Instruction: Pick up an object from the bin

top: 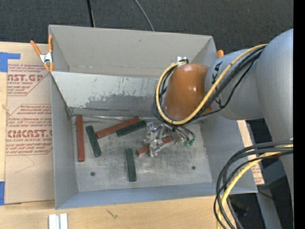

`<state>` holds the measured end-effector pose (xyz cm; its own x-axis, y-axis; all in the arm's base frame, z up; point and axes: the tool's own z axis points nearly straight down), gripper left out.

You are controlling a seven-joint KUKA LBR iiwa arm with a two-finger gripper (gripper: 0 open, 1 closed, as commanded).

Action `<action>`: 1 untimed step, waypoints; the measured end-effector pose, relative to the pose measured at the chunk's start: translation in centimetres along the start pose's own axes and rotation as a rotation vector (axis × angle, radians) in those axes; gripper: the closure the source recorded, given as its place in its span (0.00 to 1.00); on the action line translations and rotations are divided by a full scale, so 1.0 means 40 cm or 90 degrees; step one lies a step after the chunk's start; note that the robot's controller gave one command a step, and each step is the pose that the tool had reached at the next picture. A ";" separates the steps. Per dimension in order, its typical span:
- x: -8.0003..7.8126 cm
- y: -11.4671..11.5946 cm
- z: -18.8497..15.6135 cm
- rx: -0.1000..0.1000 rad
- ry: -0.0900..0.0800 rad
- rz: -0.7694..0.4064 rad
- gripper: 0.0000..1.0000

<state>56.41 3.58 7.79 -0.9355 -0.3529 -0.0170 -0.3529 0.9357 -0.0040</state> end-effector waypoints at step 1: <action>0.000 0.000 0.000 0.000 0.000 0.000 1.00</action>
Offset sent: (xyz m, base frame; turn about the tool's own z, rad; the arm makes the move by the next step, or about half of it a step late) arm -0.0017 0.0026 0.1679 -0.0063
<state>56.41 3.58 7.79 -0.9356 -0.3527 -0.0171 -0.3527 0.9357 -0.0038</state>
